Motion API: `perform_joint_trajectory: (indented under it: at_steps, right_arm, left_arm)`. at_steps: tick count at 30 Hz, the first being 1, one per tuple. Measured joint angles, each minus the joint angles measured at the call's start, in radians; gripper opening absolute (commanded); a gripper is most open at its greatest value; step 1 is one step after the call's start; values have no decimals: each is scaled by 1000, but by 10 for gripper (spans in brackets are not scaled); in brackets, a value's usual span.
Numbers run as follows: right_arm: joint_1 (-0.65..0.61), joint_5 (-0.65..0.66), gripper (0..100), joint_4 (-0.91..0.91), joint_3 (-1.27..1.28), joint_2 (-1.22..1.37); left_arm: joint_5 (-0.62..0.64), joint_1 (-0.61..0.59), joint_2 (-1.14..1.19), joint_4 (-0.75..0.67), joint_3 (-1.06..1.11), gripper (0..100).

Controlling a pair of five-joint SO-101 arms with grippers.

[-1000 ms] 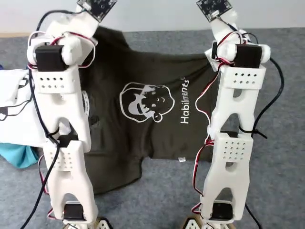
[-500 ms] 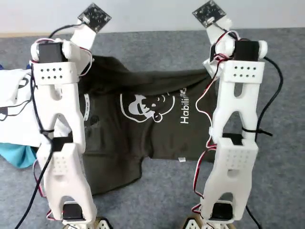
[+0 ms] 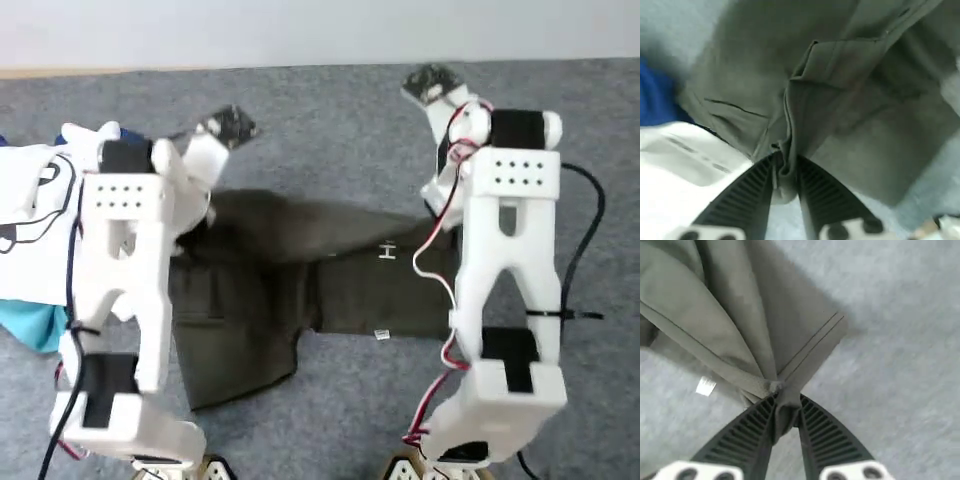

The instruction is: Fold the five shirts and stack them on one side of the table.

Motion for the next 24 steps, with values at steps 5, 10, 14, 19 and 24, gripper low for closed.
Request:
perform_joint_trajectory:
  at_steps: [5, 10, 14, 19, 24]
  right_arm:
    - [0, 0, 12, 0, 241, -147]
    - [0, -2, 11, -51, 454, -261]
    - [0, -2, 11, -138, 621, -315]
    - [0, -2, 11, -235, 747, -345]
    - [2, 5, 11, -264, 758, -347]
  left_arm:
    - [-3, 0, -132, -2, 181, 3]
    - [-3, 0, -239, -2, 315, 3]
    - [-3, 0, -288, -3, 393, 3]
    - [-5, 0, -344, -3, 462, 5]
    - [-26, 0, -400, -3, 505, 5]
